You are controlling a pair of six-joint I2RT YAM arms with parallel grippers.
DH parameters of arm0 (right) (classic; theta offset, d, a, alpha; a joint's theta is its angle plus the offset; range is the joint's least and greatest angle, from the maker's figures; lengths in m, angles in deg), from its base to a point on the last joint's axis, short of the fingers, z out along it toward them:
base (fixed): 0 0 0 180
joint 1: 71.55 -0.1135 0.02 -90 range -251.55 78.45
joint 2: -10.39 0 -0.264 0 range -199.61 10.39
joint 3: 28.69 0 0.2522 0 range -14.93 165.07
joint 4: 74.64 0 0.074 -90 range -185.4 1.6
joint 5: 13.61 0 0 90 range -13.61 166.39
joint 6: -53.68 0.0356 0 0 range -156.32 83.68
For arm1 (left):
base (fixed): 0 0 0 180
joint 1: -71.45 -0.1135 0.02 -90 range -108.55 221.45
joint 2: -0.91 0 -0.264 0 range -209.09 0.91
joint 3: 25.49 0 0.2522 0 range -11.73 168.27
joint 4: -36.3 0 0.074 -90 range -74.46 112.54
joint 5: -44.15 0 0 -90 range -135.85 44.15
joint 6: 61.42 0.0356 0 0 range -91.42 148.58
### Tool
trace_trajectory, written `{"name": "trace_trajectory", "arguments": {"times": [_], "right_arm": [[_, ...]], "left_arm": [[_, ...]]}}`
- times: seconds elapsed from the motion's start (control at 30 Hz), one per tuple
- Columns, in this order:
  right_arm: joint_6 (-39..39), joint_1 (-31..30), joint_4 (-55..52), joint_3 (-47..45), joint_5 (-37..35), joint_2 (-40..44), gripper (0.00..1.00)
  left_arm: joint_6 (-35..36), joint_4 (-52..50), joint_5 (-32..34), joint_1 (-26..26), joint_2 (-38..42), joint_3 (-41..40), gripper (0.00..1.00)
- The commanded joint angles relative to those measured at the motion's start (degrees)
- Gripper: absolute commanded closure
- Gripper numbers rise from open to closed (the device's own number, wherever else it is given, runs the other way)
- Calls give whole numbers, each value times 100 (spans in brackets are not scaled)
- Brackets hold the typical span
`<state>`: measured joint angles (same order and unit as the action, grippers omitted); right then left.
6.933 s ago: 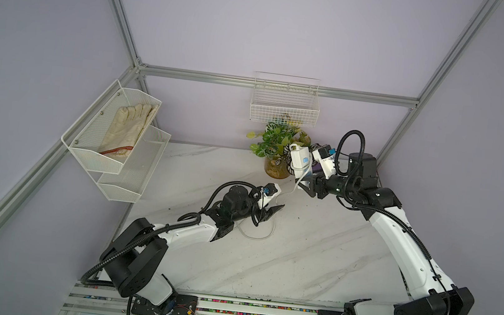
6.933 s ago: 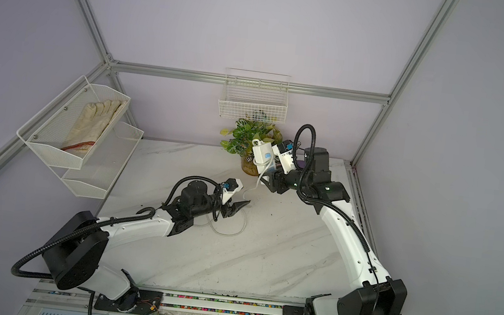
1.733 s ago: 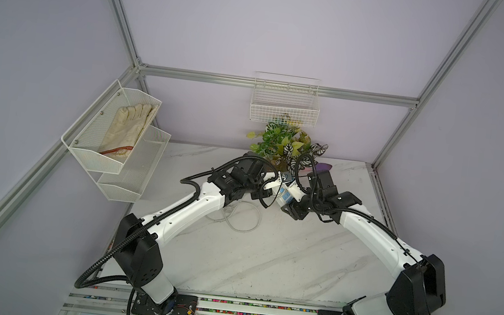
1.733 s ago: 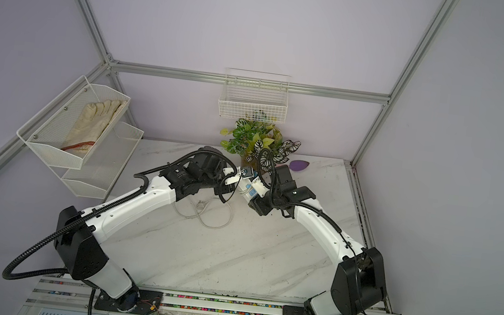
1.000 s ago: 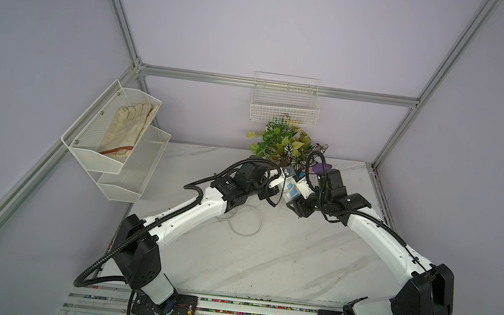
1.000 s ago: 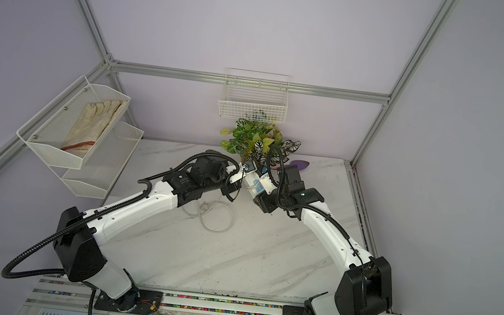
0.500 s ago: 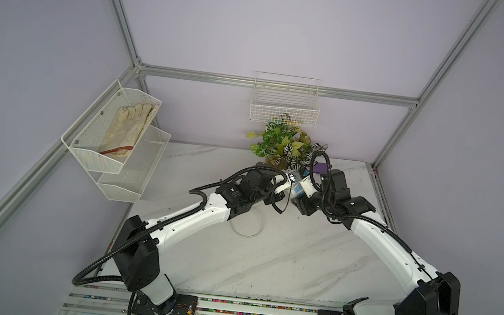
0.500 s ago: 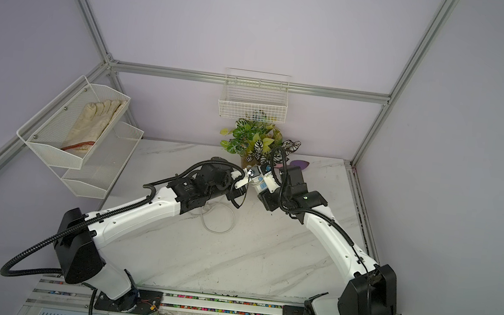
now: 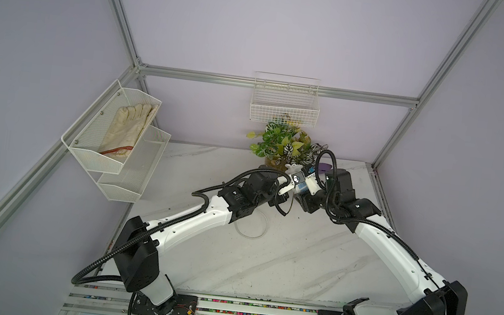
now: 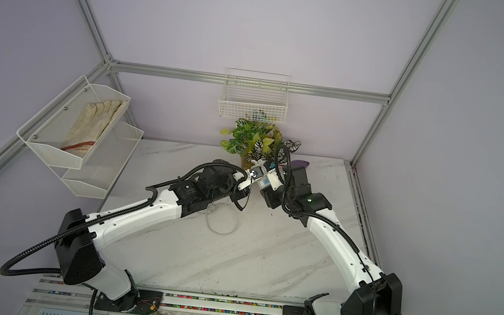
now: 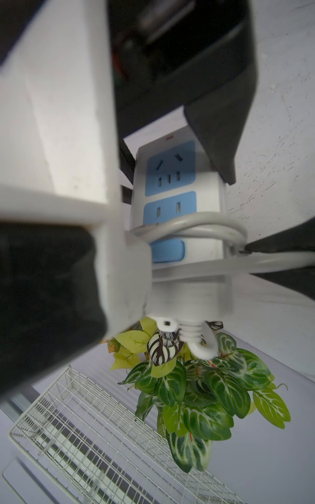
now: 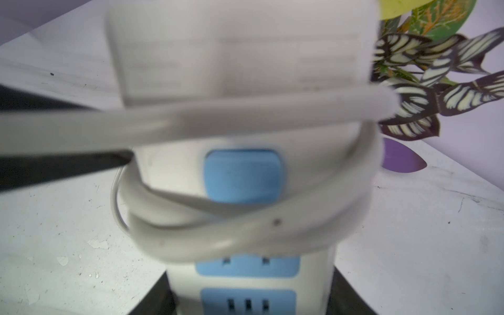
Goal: Wrap the cord around the power strip
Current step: Wrap the power cord around the power strip.
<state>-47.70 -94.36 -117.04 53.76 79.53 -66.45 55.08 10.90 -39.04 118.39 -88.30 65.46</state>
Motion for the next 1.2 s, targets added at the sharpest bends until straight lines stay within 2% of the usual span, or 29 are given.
{"name": "trace_trajectory", "arguments": {"times": [0.0,0.1,0.2,0.33,0.47,0.73,0.87,1.03,1.17], "right_arm": [[668,372,894,210,-573,263,100],[606,371,889,238,-224,296,100],[515,367,713,307,29,259,100],[384,370,623,301,235,283,100],[325,367,490,423,478,258,100],[276,370,-52,926,954,89,100],[215,367,-407,1158,1088,-45,100],[188,370,-675,1311,1178,-60,100],[177,369,-813,1428,1270,-57,100]], "left_arm": [[-290,-12,-149,79,494,-528,82],[-373,624,-276,44,583,-884,65],[-510,1051,-408,-48,567,-1078,53],[-708,1599,-405,-153,586,-1372,44],[-1166,2207,-813,-464,715,-1846,35],[-1611,3112,-1439,-828,340,-2532,30],[-1708,3420,-1512,-882,-67,-2379,29],[-1631,3494,-1910,-911,-530,-2100,30],[-1762,3741,-1834,-1008,-817,-2065,32]]}}
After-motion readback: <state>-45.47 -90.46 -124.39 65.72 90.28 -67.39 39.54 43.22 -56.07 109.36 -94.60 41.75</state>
